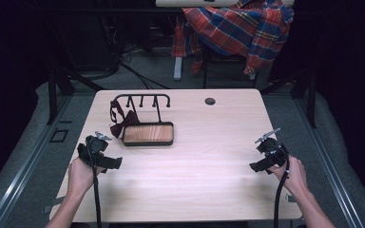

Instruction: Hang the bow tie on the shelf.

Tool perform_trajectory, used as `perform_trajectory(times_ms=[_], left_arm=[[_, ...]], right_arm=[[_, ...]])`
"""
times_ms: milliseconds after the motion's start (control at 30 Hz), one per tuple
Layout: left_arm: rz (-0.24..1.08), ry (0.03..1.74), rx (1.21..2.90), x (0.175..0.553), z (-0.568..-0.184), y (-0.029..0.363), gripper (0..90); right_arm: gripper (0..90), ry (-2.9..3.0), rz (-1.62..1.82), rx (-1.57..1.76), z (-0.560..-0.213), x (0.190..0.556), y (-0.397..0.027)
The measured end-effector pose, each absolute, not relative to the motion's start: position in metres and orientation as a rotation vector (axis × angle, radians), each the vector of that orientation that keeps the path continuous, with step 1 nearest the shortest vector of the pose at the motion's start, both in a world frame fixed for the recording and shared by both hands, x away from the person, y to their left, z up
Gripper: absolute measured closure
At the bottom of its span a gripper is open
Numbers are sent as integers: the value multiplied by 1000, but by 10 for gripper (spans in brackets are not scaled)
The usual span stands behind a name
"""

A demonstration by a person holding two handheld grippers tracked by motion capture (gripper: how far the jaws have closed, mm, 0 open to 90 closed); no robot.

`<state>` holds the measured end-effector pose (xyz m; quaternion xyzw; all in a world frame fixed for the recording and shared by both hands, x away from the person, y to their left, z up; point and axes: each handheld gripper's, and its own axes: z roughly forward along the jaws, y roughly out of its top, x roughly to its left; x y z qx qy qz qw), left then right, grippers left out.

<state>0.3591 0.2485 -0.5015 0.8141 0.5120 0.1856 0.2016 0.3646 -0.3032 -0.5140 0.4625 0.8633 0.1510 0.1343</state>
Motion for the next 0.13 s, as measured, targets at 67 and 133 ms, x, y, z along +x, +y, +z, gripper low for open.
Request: perform_trajectory(times_ms=[67, 133], left_arm=[[504, 1451, 2246, 360, -503, 253, 2], [500, 1463, 2244, 361, -504, 255, 3]], right_arm=[[106, 2503, 441, 1336, -514, 365, -303], [106, 2502, 442, 1334, -513, 365, -303]])
